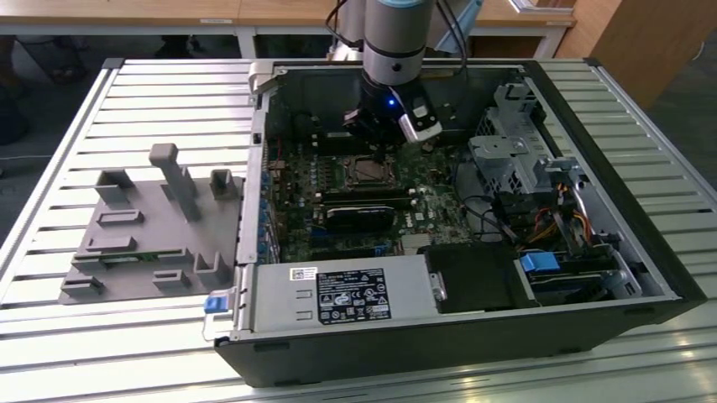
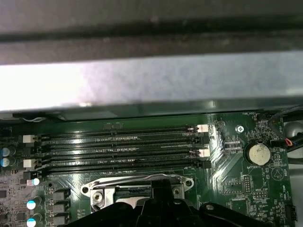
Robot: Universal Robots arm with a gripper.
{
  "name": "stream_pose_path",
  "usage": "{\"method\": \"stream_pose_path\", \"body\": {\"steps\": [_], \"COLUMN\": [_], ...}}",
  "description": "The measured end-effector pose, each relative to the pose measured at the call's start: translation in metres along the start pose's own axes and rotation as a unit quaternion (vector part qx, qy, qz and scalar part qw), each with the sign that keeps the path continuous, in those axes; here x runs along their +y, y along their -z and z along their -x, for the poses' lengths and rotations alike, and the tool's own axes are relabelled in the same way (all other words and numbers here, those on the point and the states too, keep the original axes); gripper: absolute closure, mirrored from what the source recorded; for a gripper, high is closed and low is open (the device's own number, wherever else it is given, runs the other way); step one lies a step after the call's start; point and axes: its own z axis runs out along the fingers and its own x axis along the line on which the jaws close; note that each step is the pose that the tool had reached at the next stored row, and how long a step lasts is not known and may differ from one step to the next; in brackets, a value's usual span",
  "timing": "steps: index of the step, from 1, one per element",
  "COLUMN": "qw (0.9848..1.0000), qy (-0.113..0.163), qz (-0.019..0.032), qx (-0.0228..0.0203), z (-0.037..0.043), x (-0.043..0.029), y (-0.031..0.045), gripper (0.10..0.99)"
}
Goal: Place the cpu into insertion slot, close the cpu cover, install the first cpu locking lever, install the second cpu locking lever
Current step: 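Install the second cpu locking lever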
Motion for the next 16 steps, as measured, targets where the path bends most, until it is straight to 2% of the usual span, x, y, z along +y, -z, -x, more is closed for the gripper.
{"method": "stream_pose_path", "body": {"steps": [11, 14, 16], "qw": [1.0, 1.0, 1.0], "qy": [0.0, 0.0, 0.0], "qz": [-0.0001, 0.0003, 0.0005], "qx": [0.0, 0.0, 0.0], "z": [0.0006, 0.0008, 0.0008], "x": [-0.0075, -0.007, -0.0065], "y": [0.0012, 0.0058, 0.012], "gripper": [0.98, 0.98, 0.98]}}
